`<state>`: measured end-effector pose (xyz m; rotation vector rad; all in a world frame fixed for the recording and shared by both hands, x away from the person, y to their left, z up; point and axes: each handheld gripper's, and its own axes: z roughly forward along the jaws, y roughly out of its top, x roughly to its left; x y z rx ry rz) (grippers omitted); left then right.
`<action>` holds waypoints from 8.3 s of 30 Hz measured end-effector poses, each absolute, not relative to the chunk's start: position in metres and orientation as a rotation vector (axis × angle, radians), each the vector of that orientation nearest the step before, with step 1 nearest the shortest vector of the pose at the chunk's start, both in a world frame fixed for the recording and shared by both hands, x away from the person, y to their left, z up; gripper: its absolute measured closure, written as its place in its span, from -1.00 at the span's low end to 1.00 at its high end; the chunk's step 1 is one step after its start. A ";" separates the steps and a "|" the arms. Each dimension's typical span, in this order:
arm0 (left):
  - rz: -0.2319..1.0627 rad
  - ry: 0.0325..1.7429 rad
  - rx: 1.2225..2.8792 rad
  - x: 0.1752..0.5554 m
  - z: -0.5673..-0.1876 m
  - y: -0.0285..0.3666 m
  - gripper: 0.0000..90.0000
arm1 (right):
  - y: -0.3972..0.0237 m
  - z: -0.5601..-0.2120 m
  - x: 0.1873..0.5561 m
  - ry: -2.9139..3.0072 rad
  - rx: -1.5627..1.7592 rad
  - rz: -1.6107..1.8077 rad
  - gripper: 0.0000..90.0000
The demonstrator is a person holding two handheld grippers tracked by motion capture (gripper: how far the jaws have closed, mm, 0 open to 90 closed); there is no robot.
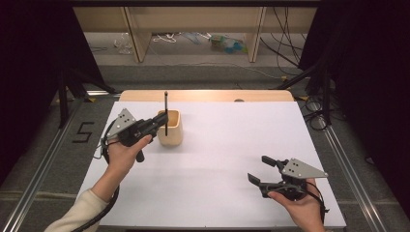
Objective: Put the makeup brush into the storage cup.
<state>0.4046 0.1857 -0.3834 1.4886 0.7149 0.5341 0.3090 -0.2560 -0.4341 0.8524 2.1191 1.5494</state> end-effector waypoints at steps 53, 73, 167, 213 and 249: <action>0.550 0.742 1.473 0.418 -0.384 0.189 0.86 | -0.256 -0.435 0.311 2.098 0.830 1.551 -0.50; 0.561 0.747 1.467 0.423 -0.382 0.189 0.86 | -0.256 -0.435 0.310 2.109 0.861 1.554 -0.50; 0.569 0.769 1.475 0.450 -0.382 0.181 0.86 | -0.257 -0.436 0.311 2.093 0.834 1.555 -0.51; 0.584 0.785 1.480 0.463 -0.383 0.181 0.86 | -0.257 -0.436 0.312 2.095 0.832 1.553 -0.51; 0.580 0.798 1.478 0.470 -0.388 0.178 0.86 | -0.257 -0.436 0.311 2.113 0.847 1.545 -0.51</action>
